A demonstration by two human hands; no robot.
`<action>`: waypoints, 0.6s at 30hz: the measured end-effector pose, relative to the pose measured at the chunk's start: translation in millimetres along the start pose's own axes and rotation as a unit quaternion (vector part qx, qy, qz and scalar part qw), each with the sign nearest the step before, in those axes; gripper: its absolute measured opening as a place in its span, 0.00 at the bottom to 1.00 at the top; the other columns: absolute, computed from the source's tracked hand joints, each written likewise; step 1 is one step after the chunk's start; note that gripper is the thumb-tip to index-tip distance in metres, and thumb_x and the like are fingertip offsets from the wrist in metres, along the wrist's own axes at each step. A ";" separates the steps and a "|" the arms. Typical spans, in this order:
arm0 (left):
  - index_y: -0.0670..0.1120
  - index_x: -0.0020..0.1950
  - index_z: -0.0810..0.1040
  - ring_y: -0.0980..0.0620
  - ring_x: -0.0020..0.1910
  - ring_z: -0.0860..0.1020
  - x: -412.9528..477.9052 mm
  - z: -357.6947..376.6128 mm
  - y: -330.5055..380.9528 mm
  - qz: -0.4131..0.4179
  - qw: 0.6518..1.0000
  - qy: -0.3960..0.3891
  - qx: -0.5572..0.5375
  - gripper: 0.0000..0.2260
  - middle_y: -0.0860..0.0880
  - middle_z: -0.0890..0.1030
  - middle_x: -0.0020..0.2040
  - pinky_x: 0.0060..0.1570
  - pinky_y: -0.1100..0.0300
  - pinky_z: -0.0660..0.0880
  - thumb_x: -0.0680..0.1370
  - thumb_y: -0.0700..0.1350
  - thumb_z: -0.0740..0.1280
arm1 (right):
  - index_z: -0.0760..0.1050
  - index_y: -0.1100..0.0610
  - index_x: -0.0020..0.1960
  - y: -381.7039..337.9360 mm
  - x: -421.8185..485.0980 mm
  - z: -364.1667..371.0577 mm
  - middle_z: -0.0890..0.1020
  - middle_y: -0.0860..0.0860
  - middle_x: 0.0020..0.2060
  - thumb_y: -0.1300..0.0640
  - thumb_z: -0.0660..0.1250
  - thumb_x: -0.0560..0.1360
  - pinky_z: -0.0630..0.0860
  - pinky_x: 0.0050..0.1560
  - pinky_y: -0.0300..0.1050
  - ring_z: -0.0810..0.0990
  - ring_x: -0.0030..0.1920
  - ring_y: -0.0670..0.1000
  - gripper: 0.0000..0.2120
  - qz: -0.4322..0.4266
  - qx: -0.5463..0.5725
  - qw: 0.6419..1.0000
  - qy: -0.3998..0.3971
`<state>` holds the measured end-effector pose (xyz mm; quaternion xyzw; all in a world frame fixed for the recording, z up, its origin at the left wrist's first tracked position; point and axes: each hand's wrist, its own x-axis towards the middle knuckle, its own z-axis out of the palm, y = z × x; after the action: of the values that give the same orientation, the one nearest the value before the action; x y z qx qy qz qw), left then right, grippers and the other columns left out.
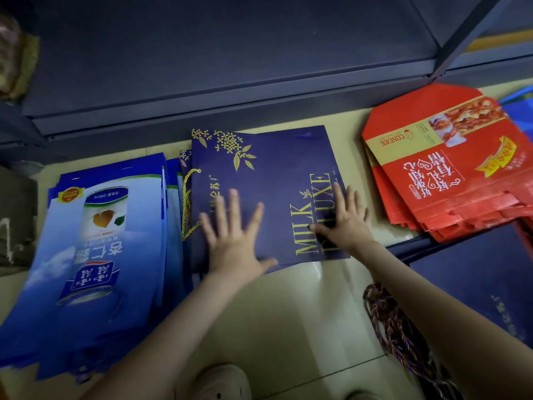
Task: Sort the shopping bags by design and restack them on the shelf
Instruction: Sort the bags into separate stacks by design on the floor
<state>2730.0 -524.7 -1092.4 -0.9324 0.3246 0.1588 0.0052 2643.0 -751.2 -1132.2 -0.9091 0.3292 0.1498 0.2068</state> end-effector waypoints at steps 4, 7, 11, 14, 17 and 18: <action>0.54 0.73 0.28 0.37 0.71 0.29 1.6 37.1 18.6 0.106 0.988 -0.064 0.095 0.54 0.42 0.23 0.70 0.65 0.37 0.28 0.66 0.74 0.62 | 0.38 0.53 0.77 22.1 9.6 1.6 0.52 0.59 0.76 0.36 0.71 0.66 0.50 0.74 0.55 0.48 0.76 0.57 0.56 0.026 0.086 0.995 -0.037; 0.55 0.73 0.28 0.32 0.73 0.38 12.1 48.5 19.6 0.105 0.986 -0.043 0.123 0.47 0.35 0.35 0.75 0.69 0.37 0.37 0.71 0.72 0.57 | 0.40 0.53 0.78 19.7 4.6 7.6 0.55 0.60 0.73 0.43 0.75 0.66 0.54 0.73 0.53 0.52 0.74 0.60 0.55 -0.001 0.122 0.992 -0.042; 0.55 0.71 0.29 0.28 0.72 0.49 19.6 52.1 29.9 0.121 0.983 -0.042 0.135 0.42 0.30 0.46 0.75 0.71 0.40 0.48 0.74 0.69 0.57 | 0.51 0.53 0.75 17.2 9.7 1.1 0.67 0.58 0.69 0.50 0.78 0.63 0.65 0.68 0.55 0.65 0.69 0.61 0.50 0.037 0.180 0.983 -0.023; 0.55 0.73 0.35 0.28 0.70 0.59 26.1 52.8 34.7 0.115 0.980 -0.010 0.163 0.42 0.30 0.55 0.73 0.70 0.41 0.56 0.73 0.70 0.57 | 0.65 0.56 0.59 13.0 12.9 -4.7 0.77 0.55 0.56 0.53 0.75 0.64 0.75 0.55 0.56 0.76 0.56 0.59 0.29 0.084 0.234 0.968 -0.038; 0.52 0.70 0.27 0.26 0.71 0.50 25.6 57.1 32.0 0.127 0.978 -0.053 0.158 0.39 0.28 0.44 0.74 0.71 0.39 0.48 0.77 0.66 0.52 | 0.68 0.55 0.57 10.9 10.3 -0.6 0.77 0.55 0.55 0.54 0.73 0.63 0.79 0.52 0.57 0.79 0.52 0.57 0.25 0.083 0.296 0.950 -0.057; 0.52 0.70 0.26 0.25 0.71 0.50 25.4 54.9 32.2 0.126 0.977 -0.054 0.164 0.38 0.28 0.43 0.73 0.70 0.39 0.48 0.77 0.66 0.51 | 0.68 0.56 0.57 9.7 7.8 -2.6 0.78 0.56 0.52 0.58 0.72 0.66 0.80 0.48 0.55 0.81 0.47 0.56 0.23 0.097 0.346 0.931 -0.063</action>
<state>2713.2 -559.2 -1149.1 -0.8606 0.4601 0.1531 0.1557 2642.7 -763.3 -1135.9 -0.7337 0.4334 0.1028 0.5131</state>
